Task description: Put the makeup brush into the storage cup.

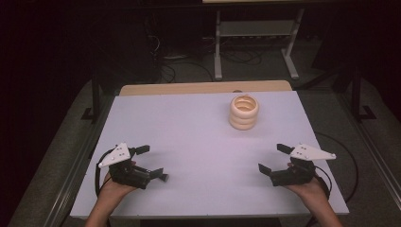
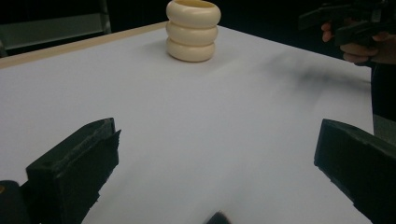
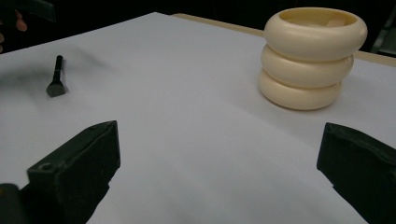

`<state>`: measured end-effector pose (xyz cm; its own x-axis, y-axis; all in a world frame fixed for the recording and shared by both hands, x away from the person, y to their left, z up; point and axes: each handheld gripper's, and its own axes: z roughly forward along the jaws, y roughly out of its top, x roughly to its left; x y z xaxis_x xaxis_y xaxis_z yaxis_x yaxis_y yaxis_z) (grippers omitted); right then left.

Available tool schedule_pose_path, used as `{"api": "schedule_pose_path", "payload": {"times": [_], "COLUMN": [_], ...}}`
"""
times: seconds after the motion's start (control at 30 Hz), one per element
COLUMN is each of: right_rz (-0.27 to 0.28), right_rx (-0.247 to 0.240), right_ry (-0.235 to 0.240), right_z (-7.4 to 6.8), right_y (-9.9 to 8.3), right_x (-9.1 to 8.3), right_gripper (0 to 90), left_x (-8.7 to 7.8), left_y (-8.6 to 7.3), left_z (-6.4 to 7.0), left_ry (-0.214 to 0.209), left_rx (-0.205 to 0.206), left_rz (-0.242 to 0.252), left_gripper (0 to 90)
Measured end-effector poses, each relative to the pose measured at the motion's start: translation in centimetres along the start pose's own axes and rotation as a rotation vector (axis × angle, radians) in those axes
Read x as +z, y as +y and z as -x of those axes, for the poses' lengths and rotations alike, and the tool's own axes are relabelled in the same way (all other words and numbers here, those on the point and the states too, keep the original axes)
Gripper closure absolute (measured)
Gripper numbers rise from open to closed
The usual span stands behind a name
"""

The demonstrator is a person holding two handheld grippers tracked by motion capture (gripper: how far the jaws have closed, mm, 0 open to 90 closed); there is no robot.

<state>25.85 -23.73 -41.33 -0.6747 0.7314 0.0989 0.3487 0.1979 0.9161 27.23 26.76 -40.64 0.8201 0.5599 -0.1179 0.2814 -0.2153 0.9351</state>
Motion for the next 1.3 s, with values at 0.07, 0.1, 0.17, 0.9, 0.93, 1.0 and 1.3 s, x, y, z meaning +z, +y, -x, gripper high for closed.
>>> {"api": "schedule_pose_path", "payload": {"times": [0.07,0.1,0.17,0.9,0.93,1.0,1.3], "right_rz": [-0.001,-0.002,-0.002,-0.002,-0.001,0.001,0.001], "right_rx": [0.001,0.0,0.003,0.002,0.0,0.0,-0.001], "right_ry": [0.001,0.0,0.0,-0.001,-0.002,-0.004,-0.005], "right_z": [0.0,0.0,0.0,0.1,0.1,0.1,0.1], "right_y": [0.0,0.0,0.0,0.0,0.0,0.0,0.0], "right_x": [0.0,0.0,0.0,0.0,0.0,0.0,0.0], "right_gripper": [0.0,0.0,0.0,0.0,0.0,0.0,0.0], "left_x": [-0.1,-0.1,-0.1,0.1,0.1,0.1,0.4], "left_y": [0.1,0.1,0.1,1.1,1.2,1.3,1.8], "left_z": [-0.1,-0.2,-0.2,-1.5,-1.6,-1.8,-2.3], "left_ry": [0.001,0.001,0.004,0.019,0.019,0.021,0.007], "left_rx": [-0.002,-0.008,-0.002,-0.025,-0.025,-0.021,-0.027], "left_rz": [0.006,0.01,0.007,0.012,0.009,0.011,0.02], "left_gripper": [0.0,0.0,0.0,0.0,0.0,0.0,0.0]}}
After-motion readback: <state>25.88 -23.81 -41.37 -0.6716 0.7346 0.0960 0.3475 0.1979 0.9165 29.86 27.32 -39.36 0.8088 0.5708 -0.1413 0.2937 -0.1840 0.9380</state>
